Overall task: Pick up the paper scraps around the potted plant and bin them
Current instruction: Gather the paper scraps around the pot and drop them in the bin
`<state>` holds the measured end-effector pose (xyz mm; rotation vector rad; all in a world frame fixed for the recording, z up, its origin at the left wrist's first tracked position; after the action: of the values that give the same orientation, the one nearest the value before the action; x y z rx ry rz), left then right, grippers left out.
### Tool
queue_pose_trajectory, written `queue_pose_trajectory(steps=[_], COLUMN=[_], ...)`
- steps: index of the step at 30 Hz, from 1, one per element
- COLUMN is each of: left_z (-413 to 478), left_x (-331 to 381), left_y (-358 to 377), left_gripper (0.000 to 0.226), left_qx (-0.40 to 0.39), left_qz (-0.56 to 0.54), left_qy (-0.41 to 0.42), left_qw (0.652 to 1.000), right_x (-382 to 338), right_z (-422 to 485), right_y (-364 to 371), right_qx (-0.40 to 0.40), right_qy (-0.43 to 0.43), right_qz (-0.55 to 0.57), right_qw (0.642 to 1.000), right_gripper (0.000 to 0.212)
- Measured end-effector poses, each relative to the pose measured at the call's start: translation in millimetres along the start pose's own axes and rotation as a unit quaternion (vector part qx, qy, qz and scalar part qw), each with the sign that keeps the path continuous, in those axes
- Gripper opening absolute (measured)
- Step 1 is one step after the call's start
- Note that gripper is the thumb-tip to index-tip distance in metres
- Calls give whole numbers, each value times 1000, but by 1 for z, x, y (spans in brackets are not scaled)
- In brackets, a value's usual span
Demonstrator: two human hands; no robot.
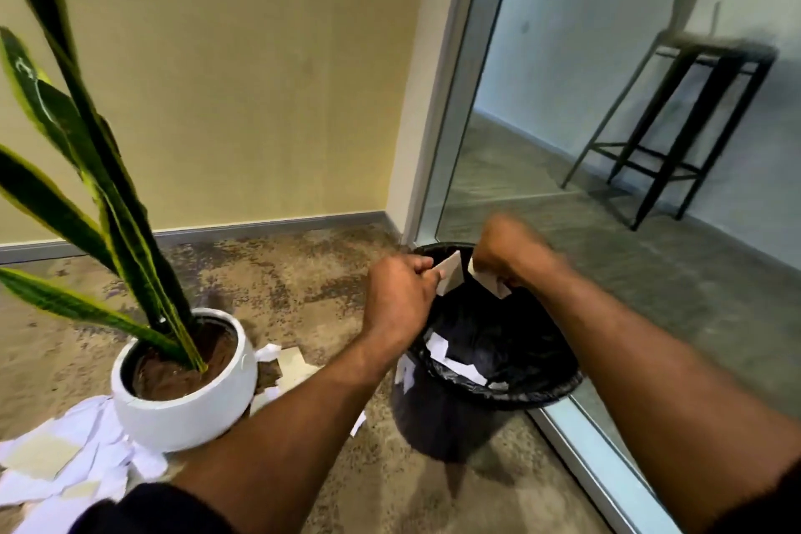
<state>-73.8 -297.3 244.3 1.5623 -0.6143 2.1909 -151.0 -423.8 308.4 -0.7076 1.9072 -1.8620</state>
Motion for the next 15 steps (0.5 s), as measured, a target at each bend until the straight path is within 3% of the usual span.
queue_pose_trajectory(steps=[5,10,15], left_z=[-7,-9,-9], left_x=[-5,-12,-31], left_y=[10,-23,-68], left_gripper=[41,32,41], left_qx=[-34,5,42], left_qz=[-9,-9,34], left_qy=[-8,11,-5], left_qw=[999,1000,999], right_x=[-4,-22,-59], right_z=[7,6,-2], right_y=[8,13,12], right_qx=[18,-9,74], right_qy=[-4,-2,-54], right_qz=[-25,-44,-3], right_qw=[1000,999,996], right_gripper=[24,25,21])
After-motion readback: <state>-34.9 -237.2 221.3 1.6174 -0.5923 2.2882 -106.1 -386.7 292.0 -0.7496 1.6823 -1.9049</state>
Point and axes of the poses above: each hand's wrist, its own z-axis towards the middle knuckle, its own y-axis out of the palm, x = y × z, the point moved 6 cm from there along z, towards the middle knuckle, and after that the axes turned 14 degrees about -z, right-handed, at the moved point
